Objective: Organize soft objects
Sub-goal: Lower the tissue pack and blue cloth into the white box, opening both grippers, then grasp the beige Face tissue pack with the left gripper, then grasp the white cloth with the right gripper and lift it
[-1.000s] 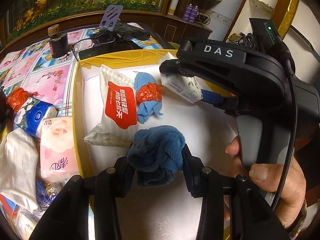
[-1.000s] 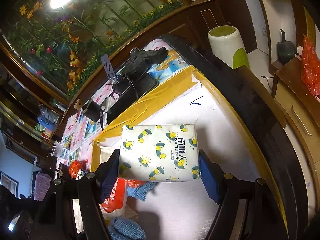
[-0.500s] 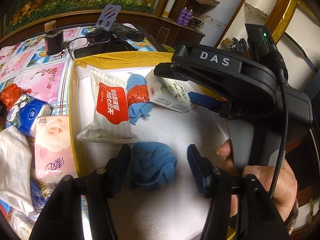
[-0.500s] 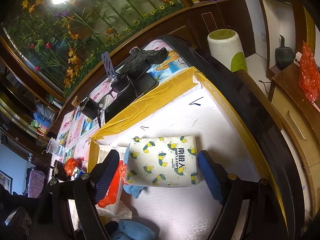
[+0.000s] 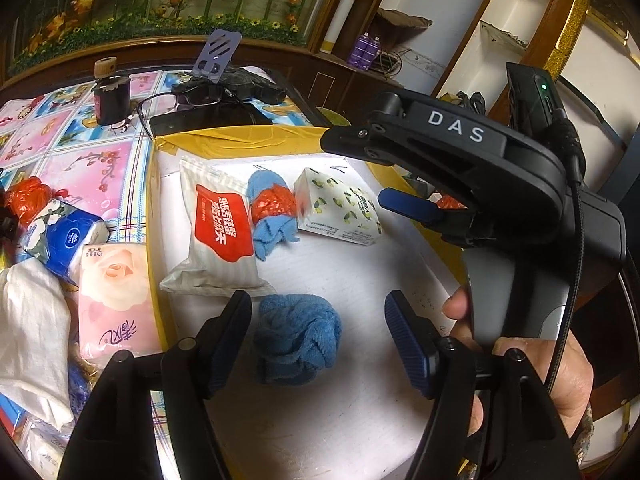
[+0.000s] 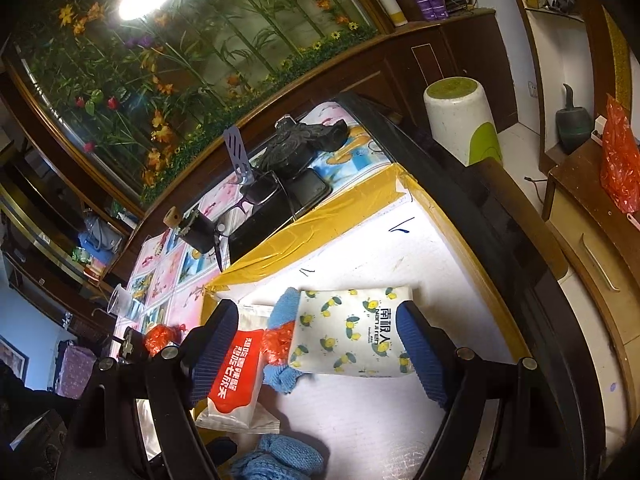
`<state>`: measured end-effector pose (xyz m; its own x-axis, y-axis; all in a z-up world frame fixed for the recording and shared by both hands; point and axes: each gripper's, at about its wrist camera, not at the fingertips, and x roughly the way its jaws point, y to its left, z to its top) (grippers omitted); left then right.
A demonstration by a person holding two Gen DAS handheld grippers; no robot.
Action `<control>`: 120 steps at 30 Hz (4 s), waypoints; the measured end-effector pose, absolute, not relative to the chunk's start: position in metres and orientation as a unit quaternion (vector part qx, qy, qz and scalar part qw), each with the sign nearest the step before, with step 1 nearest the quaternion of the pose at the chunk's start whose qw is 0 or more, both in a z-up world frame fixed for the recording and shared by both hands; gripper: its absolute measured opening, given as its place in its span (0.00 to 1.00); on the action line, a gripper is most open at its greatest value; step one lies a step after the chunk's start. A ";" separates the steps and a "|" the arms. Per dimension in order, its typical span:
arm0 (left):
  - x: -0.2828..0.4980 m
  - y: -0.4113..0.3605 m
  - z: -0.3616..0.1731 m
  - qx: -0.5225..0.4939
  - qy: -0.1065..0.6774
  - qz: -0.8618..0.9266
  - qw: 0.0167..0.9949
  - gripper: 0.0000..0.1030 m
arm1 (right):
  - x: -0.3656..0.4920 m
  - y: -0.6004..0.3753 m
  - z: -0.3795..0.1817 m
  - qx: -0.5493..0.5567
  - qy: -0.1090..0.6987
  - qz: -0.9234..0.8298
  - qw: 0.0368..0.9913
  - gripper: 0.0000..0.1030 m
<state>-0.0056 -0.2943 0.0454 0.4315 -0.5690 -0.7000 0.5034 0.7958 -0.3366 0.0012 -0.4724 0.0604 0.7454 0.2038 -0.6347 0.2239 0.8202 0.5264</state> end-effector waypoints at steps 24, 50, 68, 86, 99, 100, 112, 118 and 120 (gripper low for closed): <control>-0.042 -0.214 0.063 -0.055 0.391 -0.270 0.878 0.67 | -0.023 -0.429 0.102 0.255 0.264 0.089 0.926 0.85; -0.074 -0.118 0.019 0.017 0.449 -0.173 0.877 0.74 | -0.024 -0.397 0.100 0.210 0.272 0.135 0.929 0.86; -0.073 -0.089 0.029 -0.062 0.410 -0.172 0.894 0.44 | 0.002 -0.231 0.063 0.075 0.435 0.259 0.859 0.89; -0.071 -0.097 0.028 -0.048 0.405 -0.173 0.896 0.45 | -0.023 -0.272 0.099 0.101 0.319 0.268 0.903 0.08; -0.073 -0.096 0.029 -0.045 0.404 -0.157 0.900 0.45 | -0.011 -0.286 0.082 0.164 0.371 0.333 0.851 0.08; -0.073 -0.095 0.030 -0.048 0.403 -0.155 0.901 0.45 | -0.011 -0.276 0.077 0.147 0.386 0.339 0.846 0.08; -0.072 -0.058 0.027 -0.104 0.415 -0.140 0.893 0.45 | -0.047 -0.206 0.056 -0.041 0.434 0.387 0.812 0.20; -0.073 -0.064 0.028 -0.093 0.409 -0.149 0.895 0.45 | -0.053 -0.226 0.086 -0.078 0.344 0.294 0.888 0.99; -0.073 -0.065 0.029 -0.092 0.407 -0.151 0.896 0.45 | -0.047 -0.223 0.083 -0.076 0.357 0.297 0.882 1.00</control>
<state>-0.0728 -0.0650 0.0287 0.6229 -0.3456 -0.7018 0.1951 0.9374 -0.2885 -0.0470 -0.2231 0.0829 0.5689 0.4706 -0.6744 -0.5789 0.8116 0.0780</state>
